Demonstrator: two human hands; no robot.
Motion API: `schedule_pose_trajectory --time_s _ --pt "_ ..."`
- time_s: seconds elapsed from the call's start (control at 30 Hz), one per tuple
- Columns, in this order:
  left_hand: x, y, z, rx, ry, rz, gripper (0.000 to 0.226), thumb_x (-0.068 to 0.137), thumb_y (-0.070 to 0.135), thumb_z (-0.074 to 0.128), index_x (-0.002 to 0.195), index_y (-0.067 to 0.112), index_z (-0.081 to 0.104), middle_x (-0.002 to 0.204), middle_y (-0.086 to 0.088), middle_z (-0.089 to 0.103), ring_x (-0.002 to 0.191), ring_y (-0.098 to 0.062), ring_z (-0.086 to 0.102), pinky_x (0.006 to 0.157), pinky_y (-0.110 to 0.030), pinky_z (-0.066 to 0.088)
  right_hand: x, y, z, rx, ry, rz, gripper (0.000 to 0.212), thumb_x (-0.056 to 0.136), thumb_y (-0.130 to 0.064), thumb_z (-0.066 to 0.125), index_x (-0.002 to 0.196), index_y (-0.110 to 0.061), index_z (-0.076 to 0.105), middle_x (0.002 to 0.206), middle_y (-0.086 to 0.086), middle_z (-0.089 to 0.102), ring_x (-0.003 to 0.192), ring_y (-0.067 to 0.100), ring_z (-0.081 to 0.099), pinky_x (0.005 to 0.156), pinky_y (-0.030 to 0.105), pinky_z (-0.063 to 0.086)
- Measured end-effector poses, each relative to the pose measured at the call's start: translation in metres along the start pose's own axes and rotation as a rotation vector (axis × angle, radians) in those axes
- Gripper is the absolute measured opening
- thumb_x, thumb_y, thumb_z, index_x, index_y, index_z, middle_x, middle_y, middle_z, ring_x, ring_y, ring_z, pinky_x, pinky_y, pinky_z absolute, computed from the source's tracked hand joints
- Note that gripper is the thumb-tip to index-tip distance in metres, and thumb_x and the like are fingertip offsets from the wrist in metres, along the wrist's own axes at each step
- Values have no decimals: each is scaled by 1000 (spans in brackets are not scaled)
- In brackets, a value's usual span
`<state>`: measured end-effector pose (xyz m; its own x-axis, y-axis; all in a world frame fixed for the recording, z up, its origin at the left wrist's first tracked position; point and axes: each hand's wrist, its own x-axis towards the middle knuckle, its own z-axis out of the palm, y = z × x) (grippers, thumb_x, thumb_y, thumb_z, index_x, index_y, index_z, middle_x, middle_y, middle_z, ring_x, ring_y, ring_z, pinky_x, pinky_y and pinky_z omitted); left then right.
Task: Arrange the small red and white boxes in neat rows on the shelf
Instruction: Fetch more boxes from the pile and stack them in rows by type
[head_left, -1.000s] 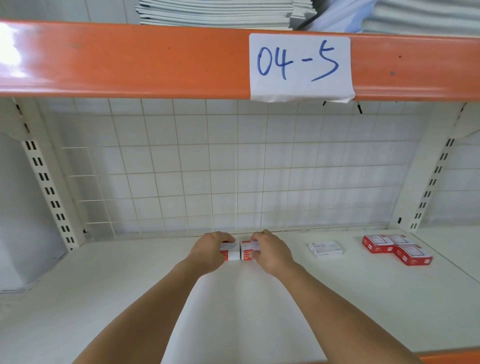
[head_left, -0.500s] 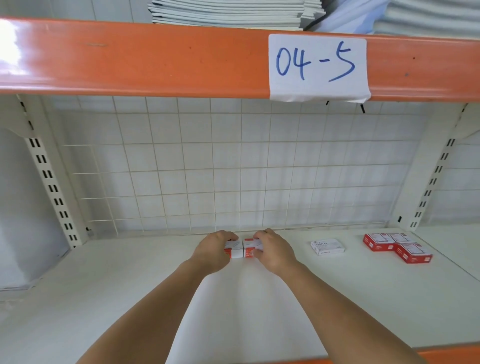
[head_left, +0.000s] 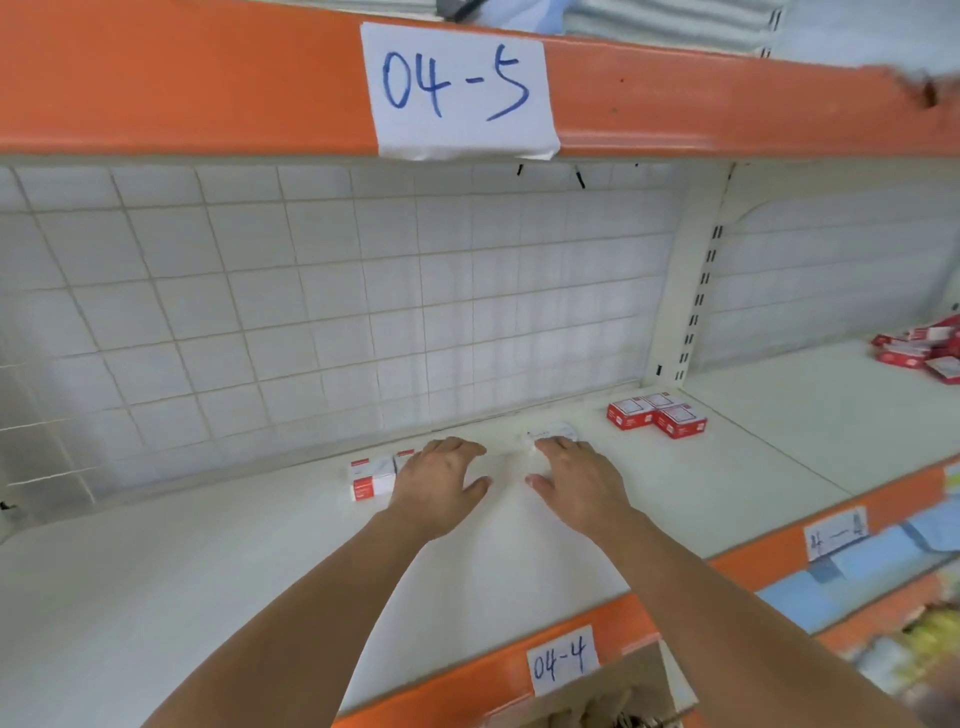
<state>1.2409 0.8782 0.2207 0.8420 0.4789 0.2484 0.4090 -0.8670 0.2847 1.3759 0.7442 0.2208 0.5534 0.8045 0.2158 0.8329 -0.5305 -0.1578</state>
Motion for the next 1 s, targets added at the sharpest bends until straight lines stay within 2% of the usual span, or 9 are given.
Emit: schedule_pose_trajectory --time_s 0.4,0.6,0.73,1.0 --pt "58 184 59 -61 -133 316 47 95 51 41 134 27 47 141 4 46 128 -16 40 102 -30 33 -94 190 -60 -158 59 385 50 98 -43 40 140 -18 37 141 0 45 125 23 45 100 33 35" --pt "75 294 92 -126 -149 413 45 96 47 42 135 26 48 141 4 46 129 -16 39 103 -29 32 -142 288 -88 -167 87 471 46 97 -39 40 137 -17 41 137 2 49 123 23 46 97 32 35" --pt "89 365 115 -155 -126 466 41 96 44 44 132 26 51 137 5 49 126 -15 42 101 -29 33 -169 350 -105 -180 82 518 47 98 -44 39 136 -17 42 135 3 50 120 25 48 96 35 37" --pt "126 467 169 -188 -146 499 34 94 40 47 124 27 57 127 6 56 115 -16 49 92 -29 38 -199 452 -120 -174 56 595 47 99 -44 37 138 -18 39 134 3 52 119 24 50 94 35 40"
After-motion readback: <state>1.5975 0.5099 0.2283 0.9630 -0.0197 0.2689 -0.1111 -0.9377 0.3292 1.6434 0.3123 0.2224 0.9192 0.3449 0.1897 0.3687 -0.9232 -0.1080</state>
